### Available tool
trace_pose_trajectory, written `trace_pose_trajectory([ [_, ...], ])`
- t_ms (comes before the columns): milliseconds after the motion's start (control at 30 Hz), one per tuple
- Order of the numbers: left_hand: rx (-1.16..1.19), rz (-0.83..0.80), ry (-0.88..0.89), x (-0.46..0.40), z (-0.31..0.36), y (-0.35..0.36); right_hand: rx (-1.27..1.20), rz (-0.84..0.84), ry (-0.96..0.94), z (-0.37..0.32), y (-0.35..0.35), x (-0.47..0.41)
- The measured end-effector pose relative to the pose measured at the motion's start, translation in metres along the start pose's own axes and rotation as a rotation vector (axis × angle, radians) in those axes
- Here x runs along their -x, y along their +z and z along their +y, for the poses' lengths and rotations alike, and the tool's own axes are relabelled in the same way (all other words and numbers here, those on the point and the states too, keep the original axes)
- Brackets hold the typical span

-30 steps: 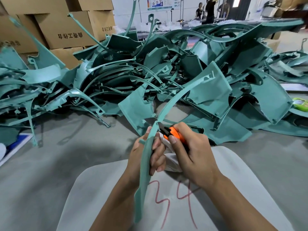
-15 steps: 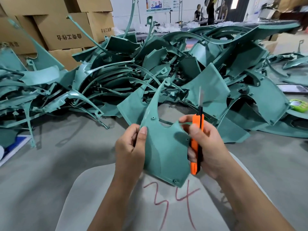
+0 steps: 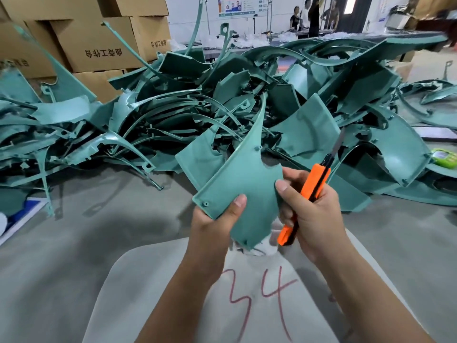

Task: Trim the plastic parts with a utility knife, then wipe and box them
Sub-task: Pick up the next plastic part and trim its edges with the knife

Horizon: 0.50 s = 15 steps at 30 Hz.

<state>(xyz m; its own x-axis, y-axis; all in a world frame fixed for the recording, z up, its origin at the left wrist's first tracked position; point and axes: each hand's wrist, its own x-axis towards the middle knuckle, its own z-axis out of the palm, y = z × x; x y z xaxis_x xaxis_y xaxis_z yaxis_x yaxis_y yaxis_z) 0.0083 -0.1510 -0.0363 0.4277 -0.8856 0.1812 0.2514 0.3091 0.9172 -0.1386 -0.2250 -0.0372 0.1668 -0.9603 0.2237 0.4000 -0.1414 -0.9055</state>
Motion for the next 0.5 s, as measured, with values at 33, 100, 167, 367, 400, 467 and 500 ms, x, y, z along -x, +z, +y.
trace_pose_trajectory([
  [33,-0.053,0.033,0.097,0.0,0.0,0.001,0.182,0.063,-0.09,0.0,0.0,0.001],
  [100,-0.19,0.089,0.29,-0.001,0.004,-0.001,0.546,0.151,-0.319,0.001,-0.002,0.002],
  [167,-0.395,0.134,0.445,-0.005,0.004,-0.008,0.679,0.063,-0.523,0.001,-0.001,0.007],
  [367,-0.842,0.108,0.696,-0.016,0.0,-0.026,0.855,-0.259,-0.673,0.012,0.009,0.019],
  [400,-0.848,0.098,0.69,-0.016,-0.001,-0.026,0.853,-0.289,-0.675,0.012,0.01,0.02],
  [467,-0.854,0.087,0.692,-0.015,0.0,-0.025,0.854,-0.349,-0.697,0.012,0.011,0.021],
  [500,-0.845,0.083,0.69,-0.015,0.001,-0.024,0.874,-0.368,-0.715,0.012,0.012,0.022],
])
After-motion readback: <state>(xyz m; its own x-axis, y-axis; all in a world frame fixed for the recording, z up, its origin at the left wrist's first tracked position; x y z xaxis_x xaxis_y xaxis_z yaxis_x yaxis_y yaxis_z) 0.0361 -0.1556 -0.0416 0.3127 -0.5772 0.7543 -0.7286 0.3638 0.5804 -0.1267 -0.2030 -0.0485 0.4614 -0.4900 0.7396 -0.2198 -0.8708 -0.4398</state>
